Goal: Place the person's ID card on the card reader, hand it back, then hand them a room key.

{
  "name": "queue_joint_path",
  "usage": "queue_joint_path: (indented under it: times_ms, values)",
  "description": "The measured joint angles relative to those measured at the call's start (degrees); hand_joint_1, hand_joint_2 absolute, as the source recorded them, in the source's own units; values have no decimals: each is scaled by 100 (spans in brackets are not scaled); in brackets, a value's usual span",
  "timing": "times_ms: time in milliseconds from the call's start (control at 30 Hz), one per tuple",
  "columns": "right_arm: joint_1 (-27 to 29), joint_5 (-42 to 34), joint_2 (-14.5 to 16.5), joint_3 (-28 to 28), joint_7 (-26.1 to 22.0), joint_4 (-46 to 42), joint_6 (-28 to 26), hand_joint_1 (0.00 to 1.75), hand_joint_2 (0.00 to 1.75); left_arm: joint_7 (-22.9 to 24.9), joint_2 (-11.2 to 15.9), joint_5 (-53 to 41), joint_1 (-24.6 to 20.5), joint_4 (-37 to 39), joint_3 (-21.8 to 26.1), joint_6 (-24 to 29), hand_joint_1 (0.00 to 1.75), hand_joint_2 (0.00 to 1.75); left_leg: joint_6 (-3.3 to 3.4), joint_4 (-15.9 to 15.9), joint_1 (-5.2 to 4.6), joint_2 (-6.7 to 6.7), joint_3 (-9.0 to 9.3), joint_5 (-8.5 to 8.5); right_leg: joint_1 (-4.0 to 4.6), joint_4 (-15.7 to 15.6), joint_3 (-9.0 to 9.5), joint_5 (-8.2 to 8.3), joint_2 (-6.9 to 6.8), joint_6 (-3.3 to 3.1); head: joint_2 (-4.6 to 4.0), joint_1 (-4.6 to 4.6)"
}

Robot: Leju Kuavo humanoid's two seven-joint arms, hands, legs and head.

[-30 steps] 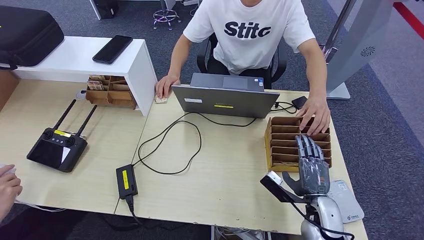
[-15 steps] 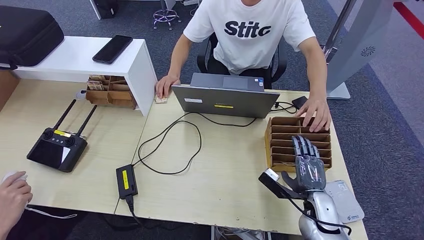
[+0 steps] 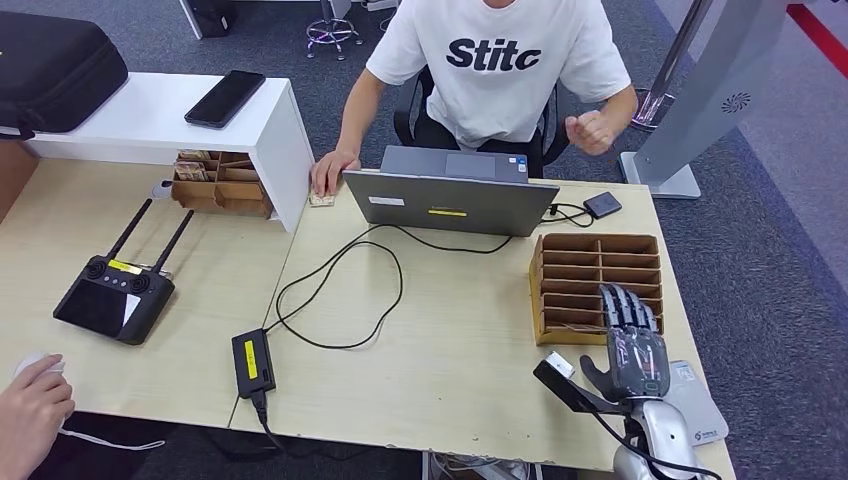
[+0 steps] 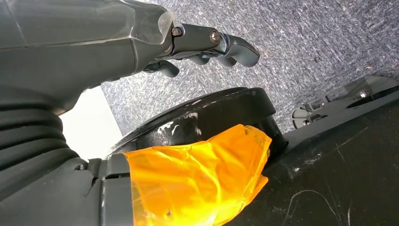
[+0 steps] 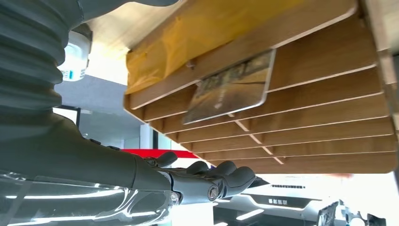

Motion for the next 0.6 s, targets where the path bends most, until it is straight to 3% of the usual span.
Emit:
queue_joint_path:
  times_ms: [600]
  values:
    - [143, 53, -38, -138, -34, -197, 2, 0, 175, -6, 0, 19, 3, 0, 0, 1, 0, 175, 0, 0, 0, 0, 0, 0, 0, 0, 0, 0, 0, 0, 0, 1]
